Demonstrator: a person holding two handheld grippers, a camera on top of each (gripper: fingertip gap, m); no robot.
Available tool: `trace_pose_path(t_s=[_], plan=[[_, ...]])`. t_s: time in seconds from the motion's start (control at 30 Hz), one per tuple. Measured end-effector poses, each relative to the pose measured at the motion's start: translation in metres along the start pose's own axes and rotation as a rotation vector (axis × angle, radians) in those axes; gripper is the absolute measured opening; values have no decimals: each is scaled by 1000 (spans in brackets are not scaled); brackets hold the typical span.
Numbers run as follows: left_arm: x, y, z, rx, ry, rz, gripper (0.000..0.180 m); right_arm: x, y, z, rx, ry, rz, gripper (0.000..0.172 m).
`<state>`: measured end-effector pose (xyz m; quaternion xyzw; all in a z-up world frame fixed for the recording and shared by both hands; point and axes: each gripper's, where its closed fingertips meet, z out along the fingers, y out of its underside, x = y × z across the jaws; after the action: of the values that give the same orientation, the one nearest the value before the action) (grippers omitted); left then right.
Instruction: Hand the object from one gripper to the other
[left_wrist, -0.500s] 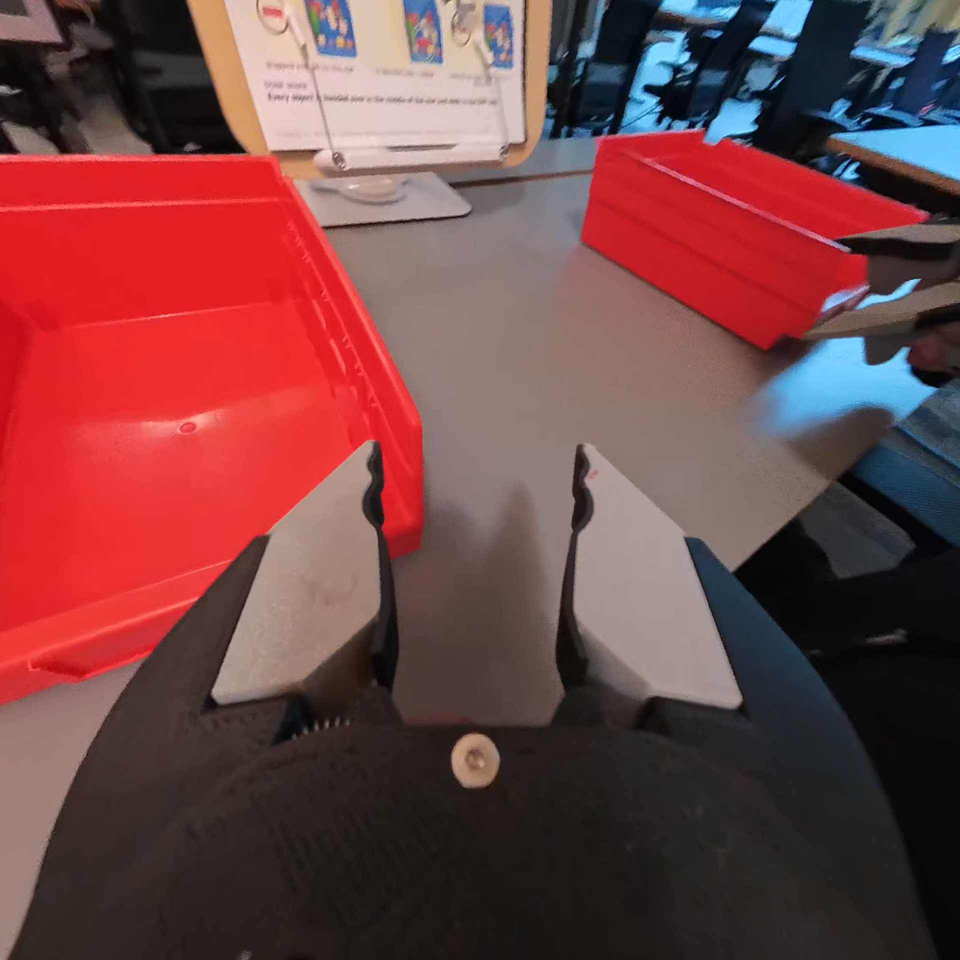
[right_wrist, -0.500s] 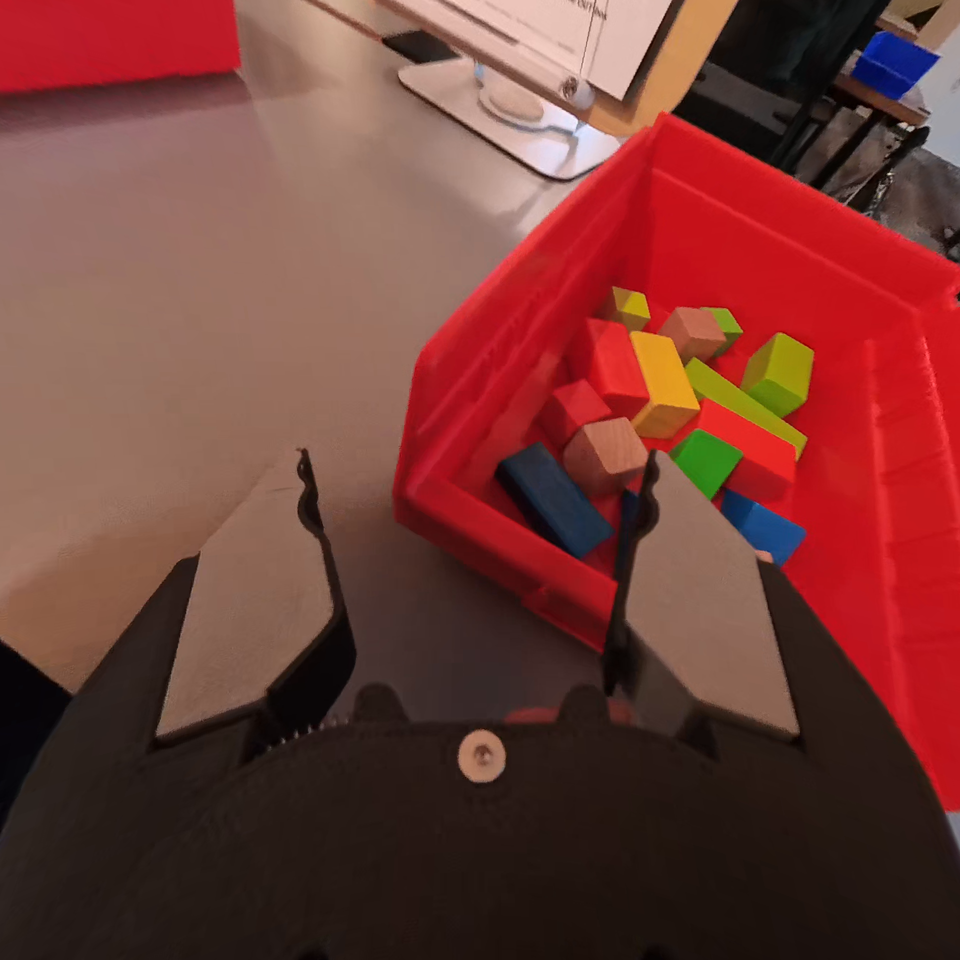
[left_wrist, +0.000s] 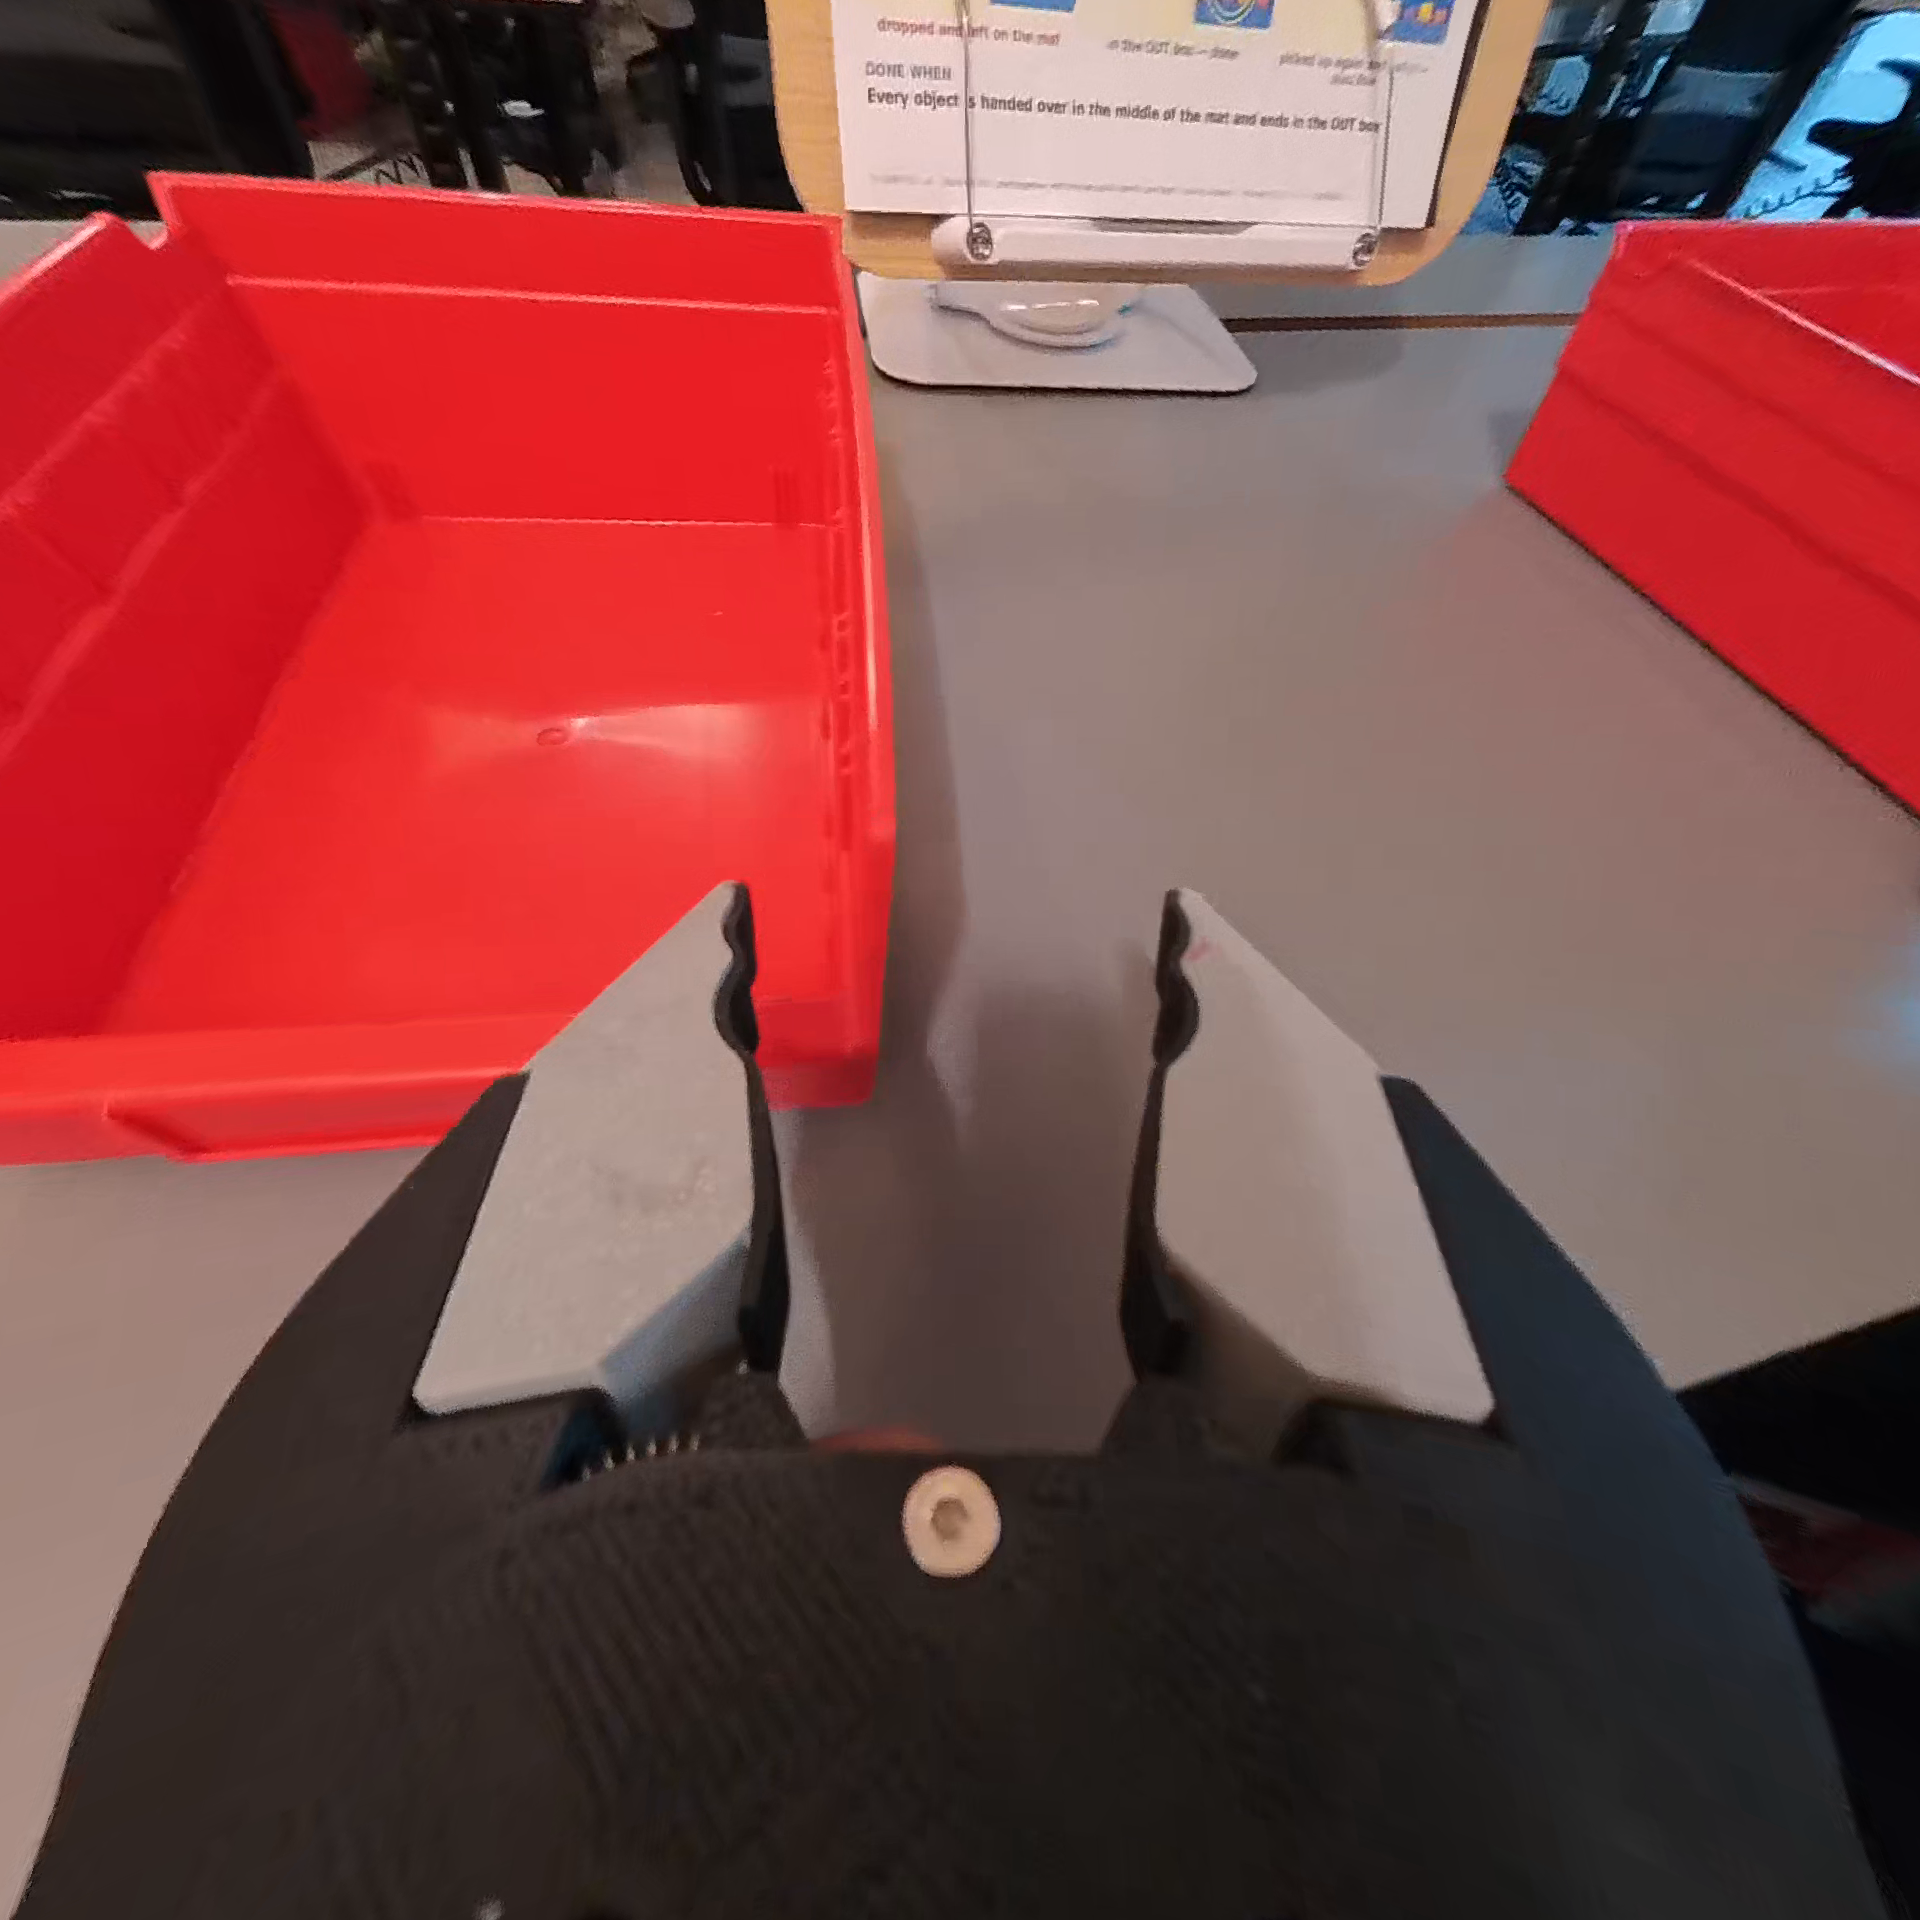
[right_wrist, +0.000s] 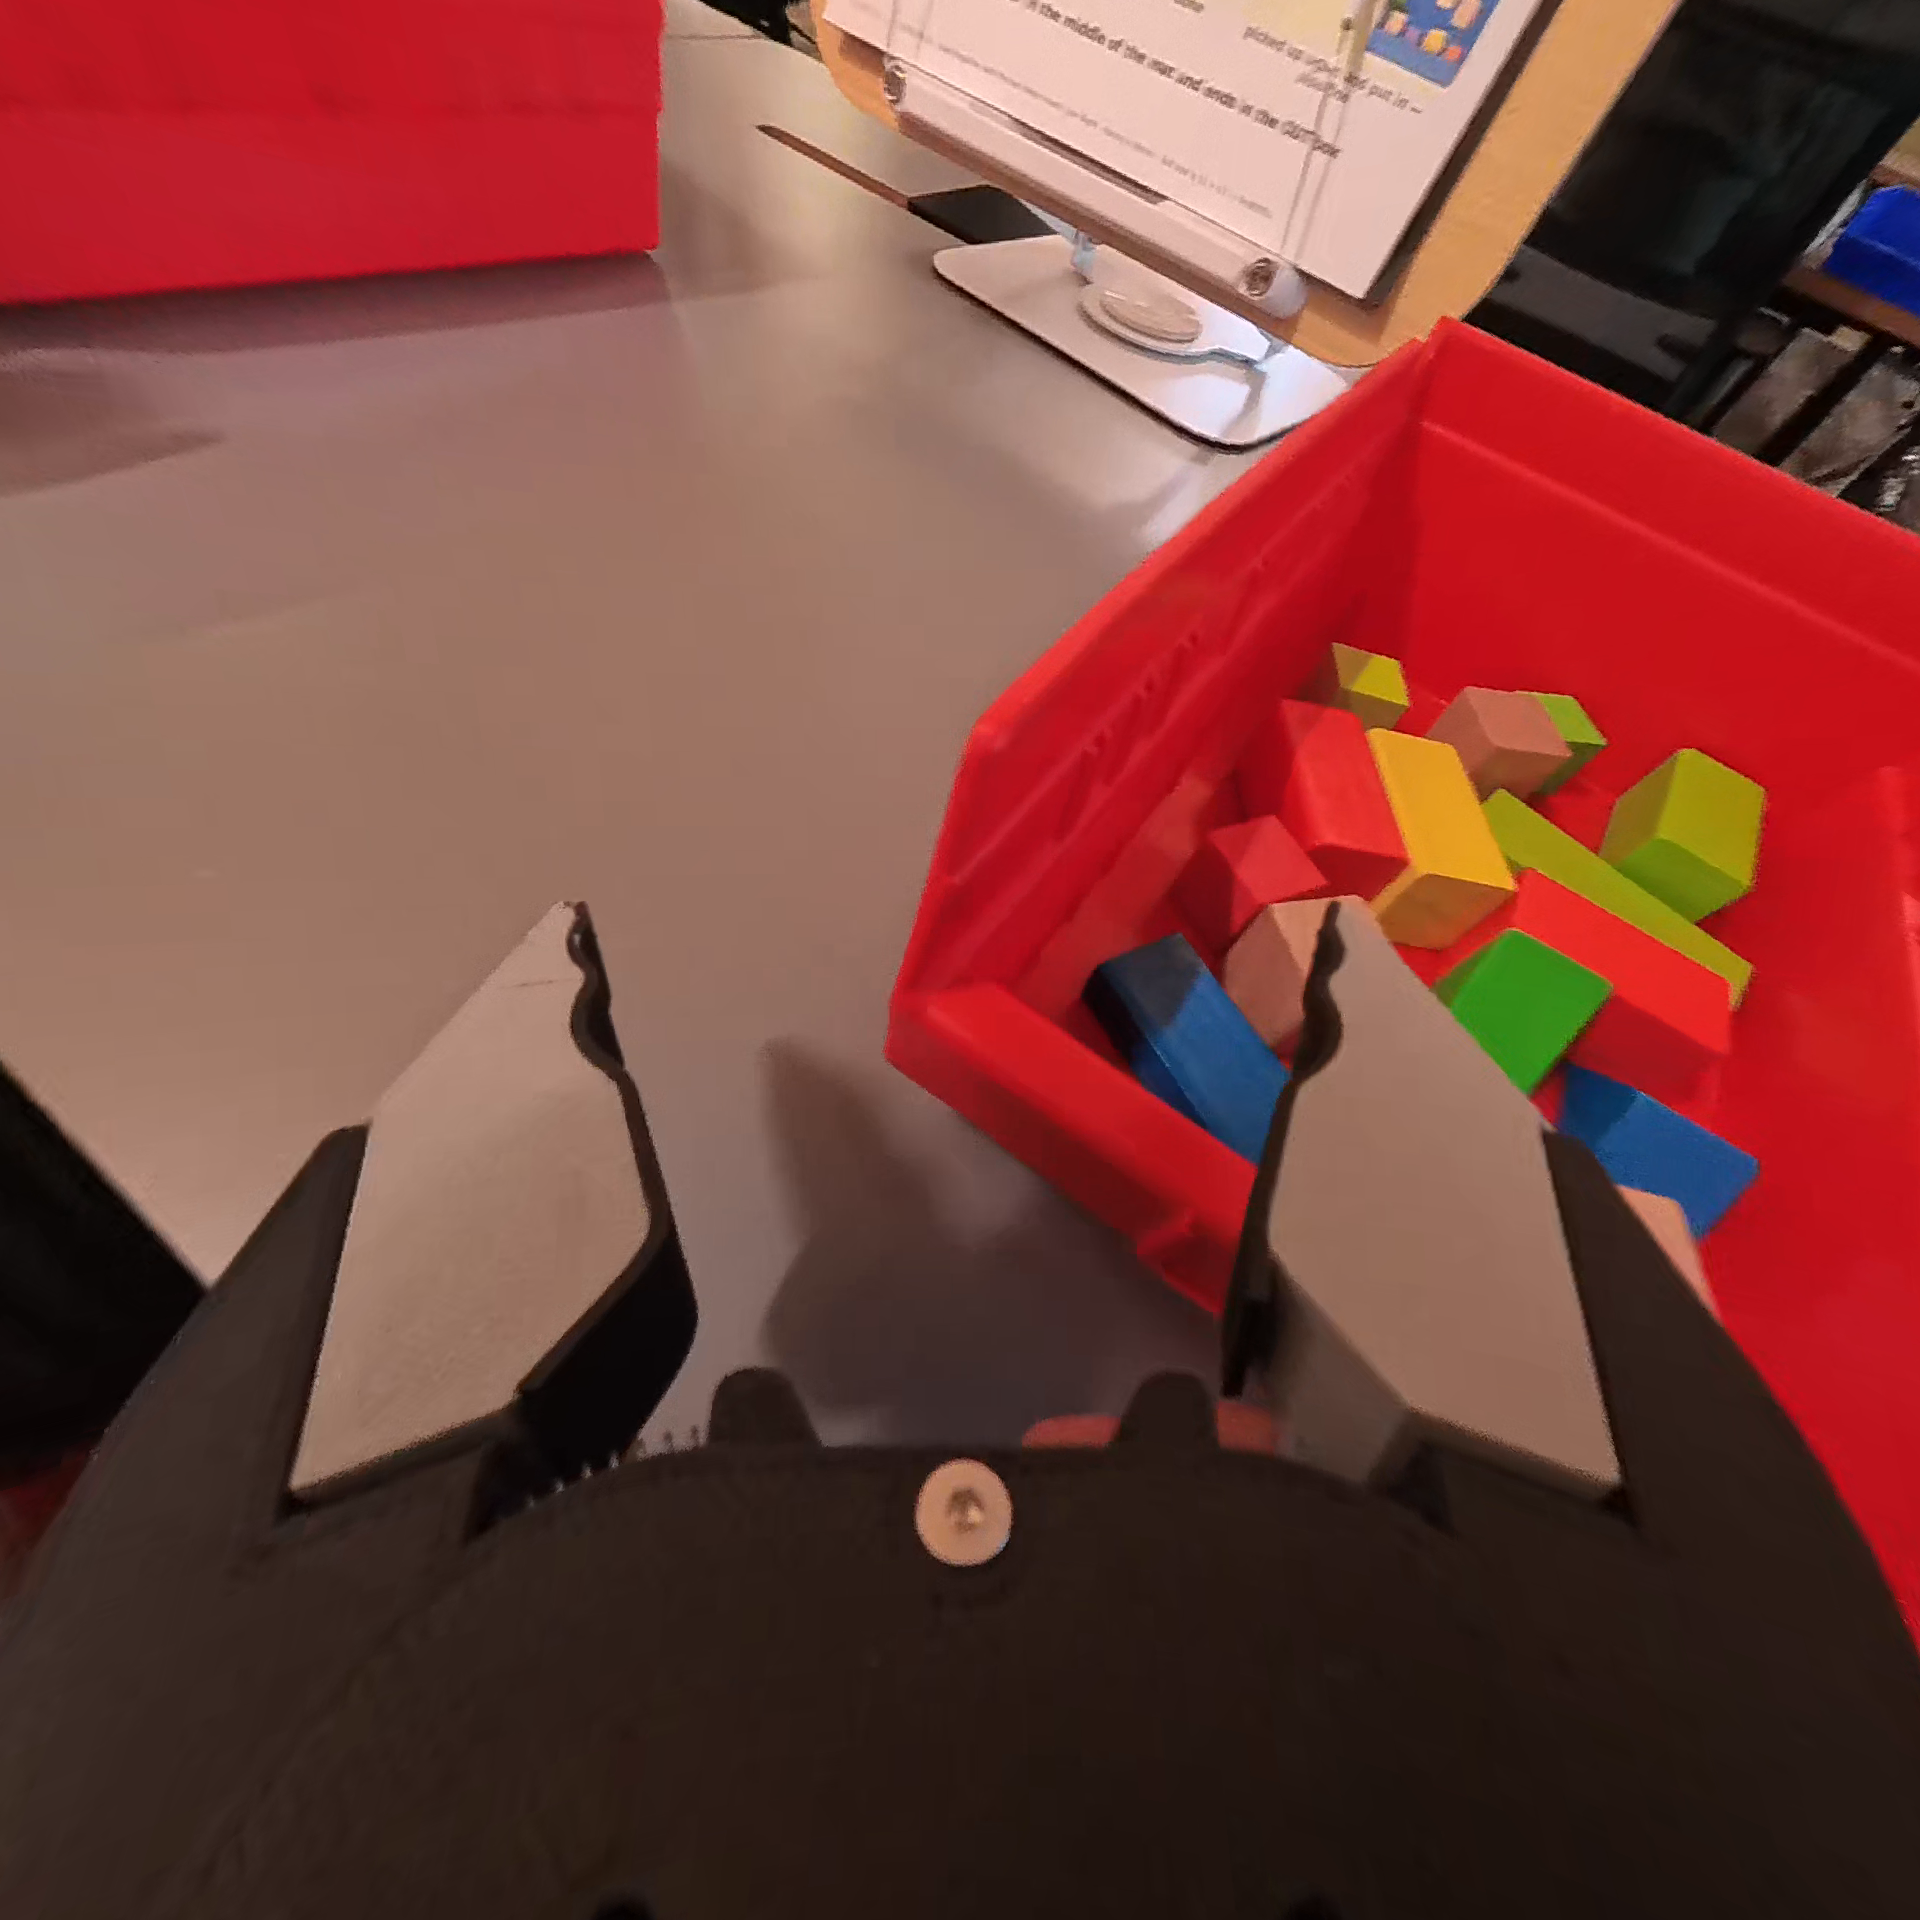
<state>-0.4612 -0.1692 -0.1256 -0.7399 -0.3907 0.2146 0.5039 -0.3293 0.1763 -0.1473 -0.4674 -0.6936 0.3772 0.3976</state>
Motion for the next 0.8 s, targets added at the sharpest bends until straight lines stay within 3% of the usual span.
trace_pose_path(t_s=[0.27, 0.4, 0.43, 0.47, 0.5, 0.53, 0.63, 0.8], plan=[[-8, 17, 20, -109, 13, 9, 73, 0, -9, -4, 4, 31, -16, 130], [-21, 17, 41, -176, -36, 88, 80, 14, -2, 16, -81, 93, -37, 129], [-24, 17, 45, -200, -51, 134, 64, 17, 1, 23, -115, 100, -34, 119], [-23, 16, 45, -220, -49, 207, 8, 19, 6, 28, -152, 107, -39, 106], [-32, 11, 43, -209, -129, 266, 1, 27, 9, 31, -192, 153, -62, 90], [-38, 8, 40, -216, -190, 332, 1, 27, 10, 34, -222, 154, -89, 73], [-42, 3, 32, -190, -181, 329, 0, 14, -1, 35, -248, 130, -72, 32], [-50, -15, 4, -100, -207, 400, 1, -26, -13, 37, -256, 36, 7, 31]])
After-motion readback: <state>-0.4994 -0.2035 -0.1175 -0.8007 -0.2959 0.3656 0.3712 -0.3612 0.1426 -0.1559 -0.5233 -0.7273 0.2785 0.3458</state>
